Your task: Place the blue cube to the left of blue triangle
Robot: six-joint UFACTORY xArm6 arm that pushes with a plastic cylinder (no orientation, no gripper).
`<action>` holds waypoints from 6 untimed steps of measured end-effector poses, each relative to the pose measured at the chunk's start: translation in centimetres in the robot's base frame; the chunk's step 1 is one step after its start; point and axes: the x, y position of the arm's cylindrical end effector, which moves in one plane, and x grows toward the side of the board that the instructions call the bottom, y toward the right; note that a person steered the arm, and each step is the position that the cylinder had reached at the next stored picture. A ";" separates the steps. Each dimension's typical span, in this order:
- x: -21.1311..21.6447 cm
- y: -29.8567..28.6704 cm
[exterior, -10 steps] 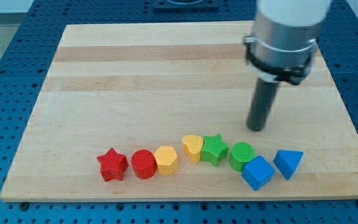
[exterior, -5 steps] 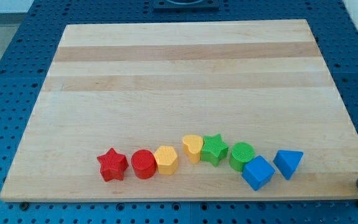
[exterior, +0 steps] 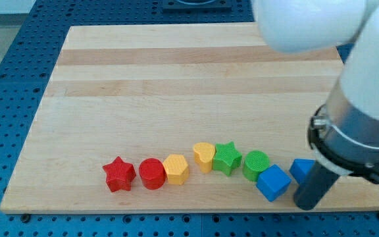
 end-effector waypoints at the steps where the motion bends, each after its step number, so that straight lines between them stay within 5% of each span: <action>1: 0.0 -1.8; 6: -1.8 -8.2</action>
